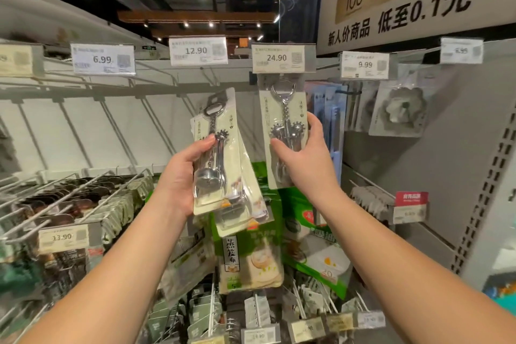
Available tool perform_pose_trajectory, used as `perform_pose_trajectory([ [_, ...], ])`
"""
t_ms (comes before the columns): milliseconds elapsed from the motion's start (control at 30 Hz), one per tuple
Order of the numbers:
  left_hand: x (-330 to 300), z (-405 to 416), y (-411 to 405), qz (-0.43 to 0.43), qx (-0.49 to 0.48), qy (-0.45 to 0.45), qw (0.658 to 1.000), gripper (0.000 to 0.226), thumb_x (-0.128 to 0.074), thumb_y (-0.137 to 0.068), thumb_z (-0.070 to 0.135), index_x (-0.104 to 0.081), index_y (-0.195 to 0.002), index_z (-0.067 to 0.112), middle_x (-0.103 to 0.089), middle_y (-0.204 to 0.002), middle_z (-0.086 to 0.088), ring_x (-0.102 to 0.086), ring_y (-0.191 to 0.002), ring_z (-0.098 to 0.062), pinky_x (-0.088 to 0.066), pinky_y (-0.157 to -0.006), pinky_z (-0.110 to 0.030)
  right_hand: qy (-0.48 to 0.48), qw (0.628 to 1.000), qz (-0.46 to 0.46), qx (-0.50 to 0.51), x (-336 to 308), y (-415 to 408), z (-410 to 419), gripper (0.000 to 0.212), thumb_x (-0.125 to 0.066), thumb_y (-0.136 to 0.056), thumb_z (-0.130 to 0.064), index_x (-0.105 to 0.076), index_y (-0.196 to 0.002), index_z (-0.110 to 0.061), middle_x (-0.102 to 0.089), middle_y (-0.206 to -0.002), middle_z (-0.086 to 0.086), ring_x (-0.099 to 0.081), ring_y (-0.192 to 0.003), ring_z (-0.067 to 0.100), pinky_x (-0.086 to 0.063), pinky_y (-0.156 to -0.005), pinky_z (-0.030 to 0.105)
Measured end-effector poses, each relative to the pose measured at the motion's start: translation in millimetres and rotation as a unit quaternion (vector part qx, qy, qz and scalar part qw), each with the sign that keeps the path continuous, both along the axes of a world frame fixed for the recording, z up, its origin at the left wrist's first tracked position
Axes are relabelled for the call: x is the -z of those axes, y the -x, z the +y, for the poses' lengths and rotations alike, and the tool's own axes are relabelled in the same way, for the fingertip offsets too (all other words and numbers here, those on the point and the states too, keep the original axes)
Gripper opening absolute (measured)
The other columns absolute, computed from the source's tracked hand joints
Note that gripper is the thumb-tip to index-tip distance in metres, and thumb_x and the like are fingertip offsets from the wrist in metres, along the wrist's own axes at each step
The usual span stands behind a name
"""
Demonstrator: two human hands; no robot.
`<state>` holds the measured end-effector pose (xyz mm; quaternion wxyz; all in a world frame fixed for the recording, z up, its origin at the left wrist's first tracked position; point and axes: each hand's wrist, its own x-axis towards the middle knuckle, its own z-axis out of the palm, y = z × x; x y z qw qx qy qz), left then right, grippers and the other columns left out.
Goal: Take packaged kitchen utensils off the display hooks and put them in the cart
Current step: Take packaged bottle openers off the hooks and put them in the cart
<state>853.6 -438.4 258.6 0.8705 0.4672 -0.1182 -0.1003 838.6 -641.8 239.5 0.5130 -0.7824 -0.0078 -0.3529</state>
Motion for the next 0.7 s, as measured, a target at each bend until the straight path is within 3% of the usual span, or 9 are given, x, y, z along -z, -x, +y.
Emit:
perform_pose_trajectory([
  [233,-2,-4,-5,0.008,-0.008,-0.018,1.0,0.004,-0.066,-0.084,0.015,-0.068,-0.082,0.012,-0.07,-0.068,-0.001,-0.067,-0.053,-0.017,-0.056,-0.047,-0.028,0.025,0.999,0.024,0.019,-2,-22,-6,0.087,-0.071,-0.087,-0.044,-0.021,-0.155,-0.026,-0.043,-0.152,-0.002,-0.046,-0.134,0.017,-0.038,-0.103,0.029],
  [367,1,-2,-9,0.016,0.002,-0.028,0.999,0.005,-0.067,-0.082,0.015,-0.068,-0.086,0.012,-0.071,-0.071,-0.001,-0.069,-0.056,-0.018,-0.057,-0.05,-0.03,0.053,0.996,0.049,0.059,-3,-40,-2,0.089,-0.069,-0.09,-0.043,-0.018,-0.157,-0.016,-0.031,-0.155,0.005,-0.043,-0.135,0.021,-0.036,-0.097,0.026],
  [533,4,1,-16,0.018,0.005,-0.028,0.999,0.007,-0.062,-0.092,0.014,-0.067,-0.088,0.011,-0.071,-0.07,-0.001,-0.069,-0.055,-0.017,-0.056,-0.048,-0.029,0.092,0.987,0.041,0.124,-4,-69,-1,0.081,-0.07,-0.085,-0.039,-0.032,-0.15,-0.011,-0.043,-0.133,0.009,-0.053,-0.12,0.029,-0.048,-0.102,0.043],
  [700,8,1,-23,0.02,0.011,-0.028,0.999,0.013,-0.061,-0.092,0.014,-0.069,-0.081,0.013,-0.071,-0.067,0.0,-0.068,-0.052,-0.016,-0.057,-0.048,-0.029,0.087,0.986,0.089,0.115,-6,-99,-3,0.083,-0.071,-0.087,-0.033,-0.024,-0.153,-0.014,-0.034,-0.143,0.009,-0.056,-0.116,0.03,-0.053,-0.095,0.042],
])
